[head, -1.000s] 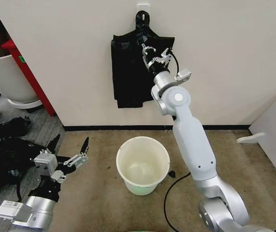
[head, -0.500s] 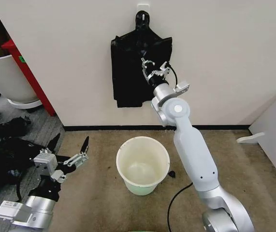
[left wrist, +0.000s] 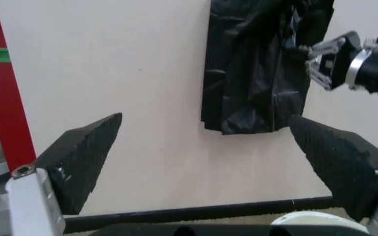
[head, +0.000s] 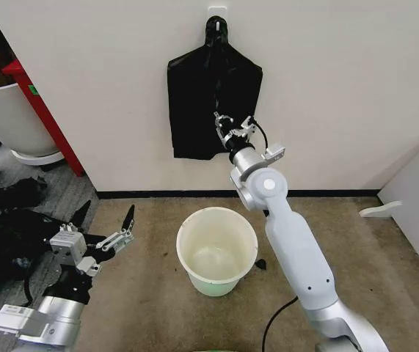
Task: Place the garbage bag over the trash bin.
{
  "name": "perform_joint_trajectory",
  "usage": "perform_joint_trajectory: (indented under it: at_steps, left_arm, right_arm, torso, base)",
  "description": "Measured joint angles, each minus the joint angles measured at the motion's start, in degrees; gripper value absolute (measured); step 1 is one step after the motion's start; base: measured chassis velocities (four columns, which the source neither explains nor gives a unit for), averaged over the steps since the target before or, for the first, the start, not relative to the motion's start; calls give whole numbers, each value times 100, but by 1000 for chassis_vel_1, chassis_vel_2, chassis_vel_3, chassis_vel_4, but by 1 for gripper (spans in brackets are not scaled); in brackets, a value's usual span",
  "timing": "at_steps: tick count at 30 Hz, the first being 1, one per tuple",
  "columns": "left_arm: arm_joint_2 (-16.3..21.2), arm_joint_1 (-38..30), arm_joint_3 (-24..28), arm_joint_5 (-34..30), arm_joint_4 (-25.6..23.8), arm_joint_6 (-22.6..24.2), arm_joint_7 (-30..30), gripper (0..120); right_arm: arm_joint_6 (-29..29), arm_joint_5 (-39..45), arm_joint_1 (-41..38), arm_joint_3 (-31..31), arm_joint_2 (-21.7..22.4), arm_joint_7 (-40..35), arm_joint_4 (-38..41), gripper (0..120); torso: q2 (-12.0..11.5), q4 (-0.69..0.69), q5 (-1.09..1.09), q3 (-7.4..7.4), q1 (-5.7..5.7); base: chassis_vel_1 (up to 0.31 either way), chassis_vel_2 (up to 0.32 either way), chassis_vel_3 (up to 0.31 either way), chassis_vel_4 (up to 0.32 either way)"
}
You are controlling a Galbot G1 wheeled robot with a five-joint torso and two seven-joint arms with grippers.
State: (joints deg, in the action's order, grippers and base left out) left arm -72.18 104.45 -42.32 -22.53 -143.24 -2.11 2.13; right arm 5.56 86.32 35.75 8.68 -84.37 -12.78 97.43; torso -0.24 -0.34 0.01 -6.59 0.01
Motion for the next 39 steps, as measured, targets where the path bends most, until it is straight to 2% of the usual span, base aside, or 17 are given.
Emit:
perform_joint_trajectory:
  at_steps: [12, 24, 39]
  left_arm:
    - [-2, -43, 10, -12, 0, -8, 15, 100]
    - [-25, -97, 52, -11, 0, -14, 60, 100]
    - [-37, -136, 75, -1, 0, -69, 104, 100]
  right_arm:
    - [4, -140, 536, -93, 156, 1, 186, 0]
    - [15, -258, 1353, -134, 375, -66, 721, 0]
    - [13, -549, 2107, -134, 414, -105, 1272, 0]
  torso:
    - [0, 0, 0, 0, 0]
    - [0, 0, 0, 0, 0]
    - [0, 0, -1, 0, 0]
  base:
    - [0, 0, 0, 0]
    - [0, 0, 0, 0]
    - [0, 0, 0, 0]
